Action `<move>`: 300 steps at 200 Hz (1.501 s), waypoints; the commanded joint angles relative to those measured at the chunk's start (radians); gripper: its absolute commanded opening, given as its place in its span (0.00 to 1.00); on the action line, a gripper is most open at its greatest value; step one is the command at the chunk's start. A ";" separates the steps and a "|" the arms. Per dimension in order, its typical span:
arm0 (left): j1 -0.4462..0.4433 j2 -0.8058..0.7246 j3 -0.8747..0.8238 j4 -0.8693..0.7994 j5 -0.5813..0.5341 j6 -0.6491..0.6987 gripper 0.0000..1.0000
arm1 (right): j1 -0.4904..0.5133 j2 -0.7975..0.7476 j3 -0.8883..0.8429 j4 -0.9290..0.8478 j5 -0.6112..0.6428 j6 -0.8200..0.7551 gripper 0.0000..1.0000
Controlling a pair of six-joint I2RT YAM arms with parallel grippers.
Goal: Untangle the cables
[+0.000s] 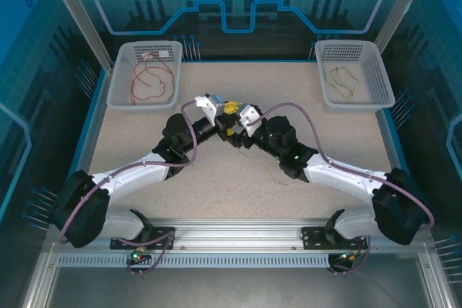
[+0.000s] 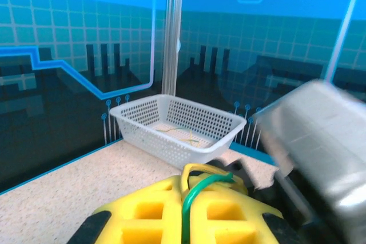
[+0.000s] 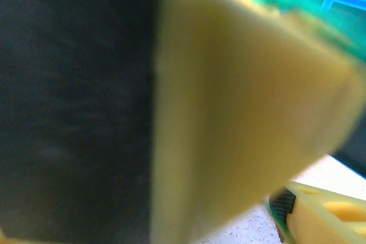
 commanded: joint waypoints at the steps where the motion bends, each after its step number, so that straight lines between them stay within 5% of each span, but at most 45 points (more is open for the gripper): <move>1: -0.028 0.010 -0.001 0.204 -0.018 -0.053 0.00 | 0.052 0.067 0.026 0.102 0.116 0.048 0.77; 16: -0.033 0.014 0.003 0.200 -0.012 -0.059 0.00 | 0.068 0.107 0.034 0.152 0.134 0.018 0.67; 38: -0.038 -0.002 -0.007 0.189 -0.025 -0.041 0.00 | 0.069 0.125 0.058 0.133 0.159 0.024 0.30; 68: -0.038 -0.048 -0.036 0.163 -0.090 -0.009 0.00 | 0.054 0.105 0.073 0.046 0.164 0.029 0.00; 78: -0.037 -0.064 -0.053 0.168 -0.109 0.007 0.02 | 0.049 0.094 0.075 0.009 0.177 0.037 0.00; 91: -0.036 -0.083 -0.065 0.166 -0.134 0.025 0.33 | 0.038 0.074 0.064 -0.021 0.169 0.045 0.00; 108: -0.036 -0.111 -0.074 0.149 -0.125 0.046 0.40 | 0.002 0.039 0.043 -0.047 0.160 0.087 0.00; 133: -0.036 -0.150 -0.102 0.164 -0.124 0.047 0.98 | -0.076 -0.006 0.008 -0.071 0.124 0.143 0.00; 173: -0.036 -0.248 -0.172 0.184 -0.108 0.058 0.99 | -0.198 -0.048 0.046 -0.190 0.156 0.178 0.00; 206: -0.038 -0.324 -0.216 0.080 -0.105 0.081 0.99 | -0.386 -0.014 0.245 -0.401 0.166 0.116 0.00; 234: -0.053 -0.377 -0.233 -0.034 -0.091 0.079 0.99 | -0.567 0.104 0.373 -0.385 0.176 -0.015 0.00; 261: -0.083 -0.420 -0.248 -0.104 -0.095 0.102 0.99 | -0.762 0.272 0.557 -0.454 0.095 0.037 0.00; 300: -0.104 -0.477 -0.266 -0.176 -0.099 0.142 0.98 | -0.886 0.525 0.823 -0.489 0.097 0.035 0.00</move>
